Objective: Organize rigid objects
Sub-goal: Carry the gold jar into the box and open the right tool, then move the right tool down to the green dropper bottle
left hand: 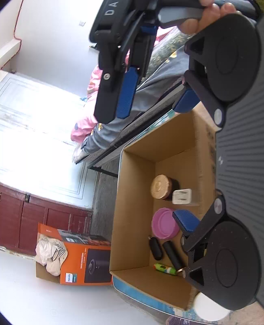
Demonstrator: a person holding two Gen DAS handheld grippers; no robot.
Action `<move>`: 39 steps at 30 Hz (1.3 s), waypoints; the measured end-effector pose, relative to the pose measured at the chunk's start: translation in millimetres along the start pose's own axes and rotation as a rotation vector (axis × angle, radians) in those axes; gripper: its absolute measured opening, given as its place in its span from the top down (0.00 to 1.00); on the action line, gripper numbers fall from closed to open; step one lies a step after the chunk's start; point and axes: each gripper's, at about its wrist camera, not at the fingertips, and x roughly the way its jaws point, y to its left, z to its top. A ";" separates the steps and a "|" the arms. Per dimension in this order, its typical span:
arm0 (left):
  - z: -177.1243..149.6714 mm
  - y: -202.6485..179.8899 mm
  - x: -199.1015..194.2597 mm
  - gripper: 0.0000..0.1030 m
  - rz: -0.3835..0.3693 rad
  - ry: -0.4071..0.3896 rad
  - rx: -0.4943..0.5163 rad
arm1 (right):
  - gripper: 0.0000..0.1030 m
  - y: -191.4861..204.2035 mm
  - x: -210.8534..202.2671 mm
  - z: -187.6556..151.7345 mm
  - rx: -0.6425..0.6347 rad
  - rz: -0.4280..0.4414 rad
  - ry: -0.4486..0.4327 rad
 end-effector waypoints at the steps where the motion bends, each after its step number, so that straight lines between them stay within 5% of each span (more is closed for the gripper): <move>1: -13.1 -1.3 -8.3 0.01 -0.001 0.004 0.027 | 0.58 4.7 -5.1 -9.0 -0.001 -0.002 0.001; 10: -81.4 14.1 -42.9 0.01 0.168 -0.038 0.189 | 0.58 47.4 20.7 -64.8 -0.100 -0.022 0.129; 19: -106.2 58.0 -13.9 0.11 0.316 -0.006 0.140 | 0.64 88.5 110.3 -89.9 -0.303 0.002 0.325; 24: -112.0 70.4 1.6 0.35 0.296 0.045 0.111 | 0.73 98.6 147.1 -102.4 -0.379 0.002 0.386; 32: -112.8 74.8 12.2 0.35 0.308 0.029 0.108 | 0.80 93.4 170.9 -112.1 -0.407 -0.005 0.423; 39: -111.5 72.6 13.7 0.35 0.244 0.022 0.113 | 0.82 80.5 156.6 -110.2 -0.369 -0.024 0.427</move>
